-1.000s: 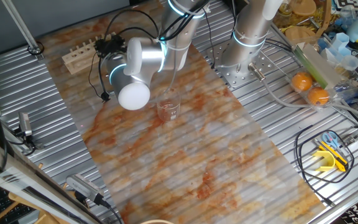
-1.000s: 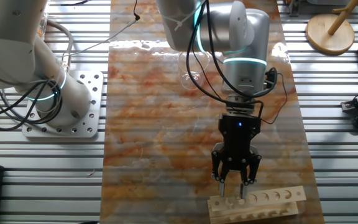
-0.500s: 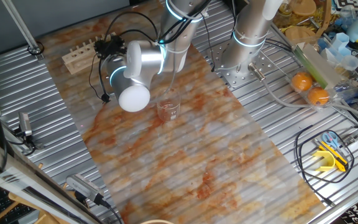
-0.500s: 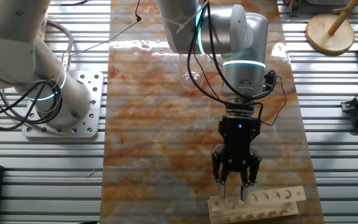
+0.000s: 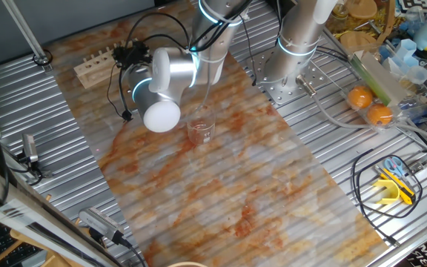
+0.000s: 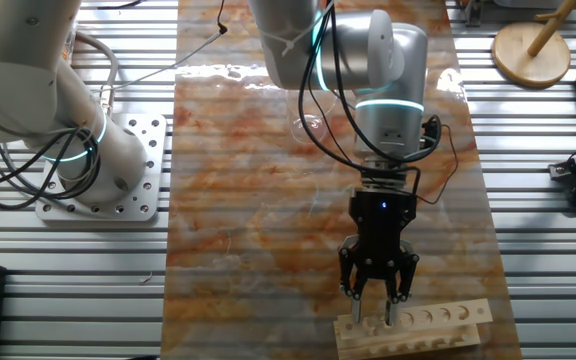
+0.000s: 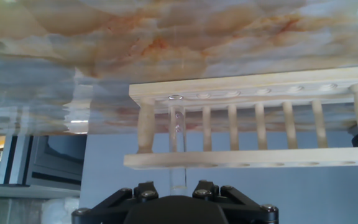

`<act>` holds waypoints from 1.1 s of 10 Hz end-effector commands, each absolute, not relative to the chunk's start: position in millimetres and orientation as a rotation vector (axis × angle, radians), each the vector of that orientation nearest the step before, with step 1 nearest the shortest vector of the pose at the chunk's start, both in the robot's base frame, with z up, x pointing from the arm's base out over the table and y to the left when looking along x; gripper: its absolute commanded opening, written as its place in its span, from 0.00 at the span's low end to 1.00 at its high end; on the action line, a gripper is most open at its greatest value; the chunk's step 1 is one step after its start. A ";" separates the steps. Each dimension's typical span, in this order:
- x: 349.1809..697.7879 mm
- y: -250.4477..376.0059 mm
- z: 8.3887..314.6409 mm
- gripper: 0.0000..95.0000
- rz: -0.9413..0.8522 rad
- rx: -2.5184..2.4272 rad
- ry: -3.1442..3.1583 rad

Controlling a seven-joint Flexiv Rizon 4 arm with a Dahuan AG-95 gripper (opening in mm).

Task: Pour out the test tube

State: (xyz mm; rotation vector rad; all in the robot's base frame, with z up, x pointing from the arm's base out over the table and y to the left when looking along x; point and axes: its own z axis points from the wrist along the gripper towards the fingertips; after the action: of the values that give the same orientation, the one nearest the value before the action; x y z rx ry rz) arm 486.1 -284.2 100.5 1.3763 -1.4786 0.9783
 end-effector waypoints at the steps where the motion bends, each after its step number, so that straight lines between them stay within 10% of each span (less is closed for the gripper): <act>1: 485.3 -284.7 101.4 0.40 0.983 1.378 -1.479; 2: 485.3 -284.8 101.3 0.40 0.988 1.375 -1.478; 3: 485.4 -285.0 101.2 0.20 0.998 1.369 -1.477; 11: 485.6 -285.5 100.7 0.20 1.013 1.363 -1.478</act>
State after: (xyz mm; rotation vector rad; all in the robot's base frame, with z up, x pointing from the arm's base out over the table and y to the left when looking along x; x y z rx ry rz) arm 485.1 -285.4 100.8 1.3607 -1.4787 1.0125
